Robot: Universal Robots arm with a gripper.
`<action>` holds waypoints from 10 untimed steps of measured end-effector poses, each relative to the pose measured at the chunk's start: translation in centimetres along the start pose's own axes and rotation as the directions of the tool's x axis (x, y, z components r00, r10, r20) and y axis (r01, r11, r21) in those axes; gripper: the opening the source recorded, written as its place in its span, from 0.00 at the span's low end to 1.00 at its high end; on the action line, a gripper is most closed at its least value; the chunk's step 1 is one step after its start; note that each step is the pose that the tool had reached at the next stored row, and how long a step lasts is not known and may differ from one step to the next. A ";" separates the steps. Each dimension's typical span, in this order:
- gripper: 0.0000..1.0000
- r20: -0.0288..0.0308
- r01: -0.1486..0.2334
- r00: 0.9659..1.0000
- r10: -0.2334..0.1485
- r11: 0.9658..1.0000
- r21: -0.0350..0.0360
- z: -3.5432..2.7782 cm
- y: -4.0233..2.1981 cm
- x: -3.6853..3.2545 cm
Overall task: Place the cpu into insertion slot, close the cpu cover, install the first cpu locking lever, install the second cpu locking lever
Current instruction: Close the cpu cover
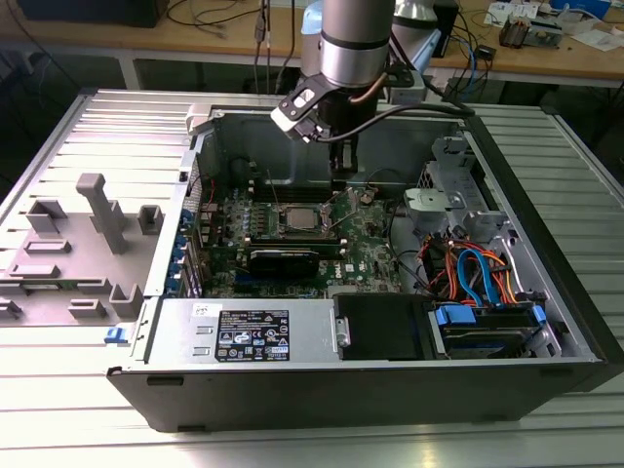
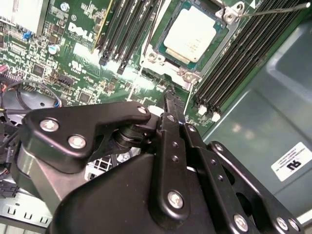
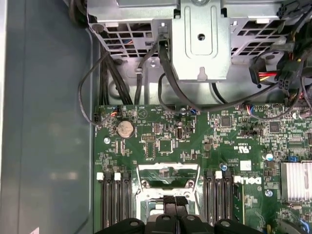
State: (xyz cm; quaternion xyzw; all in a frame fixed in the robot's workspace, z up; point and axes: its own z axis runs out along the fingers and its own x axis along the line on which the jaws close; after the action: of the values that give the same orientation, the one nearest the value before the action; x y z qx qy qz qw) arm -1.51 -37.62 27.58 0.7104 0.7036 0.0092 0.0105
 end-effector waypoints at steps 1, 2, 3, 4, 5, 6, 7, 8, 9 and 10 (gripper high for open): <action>0.11 0.000 0.000 1.000 0.000 1.000 0.000 0.01 0.22 0.00; 0.11 0.000 0.000 1.000 0.000 1.000 0.000 0.01 0.32 0.00; 0.11 0.000 0.000 1.000 0.000 1.000 0.000 0.02 0.46 0.00; 0.11 0.000 0.000 1.000 0.000 1.000 0.000 0.03 0.69 0.01; 0.11 0.000 0.000 1.000 0.000 1.000 0.000 0.03 0.84 0.01; 0.11 0.000 0.000 1.000 0.000 1.000 0.000 0.04 0.99 0.01; 0.11 -0.002 0.000 1.000 0.000 1.000 0.001 0.04 1.12 0.01; 0.11 -0.002 0.000 1.000 0.000 1.000 0.001 0.05 1.22 0.01; 0.11 -0.003 0.000 1.000 0.000 1.000 0.001 0.06 1.33 0.01; 0.11 -0.002 0.000 1.000 0.000 1.000 0.002 0.08 1.74 0.00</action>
State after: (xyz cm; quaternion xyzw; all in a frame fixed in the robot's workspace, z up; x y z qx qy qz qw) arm 0.24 -37.64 27.55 0.7104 0.7036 0.0094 0.0090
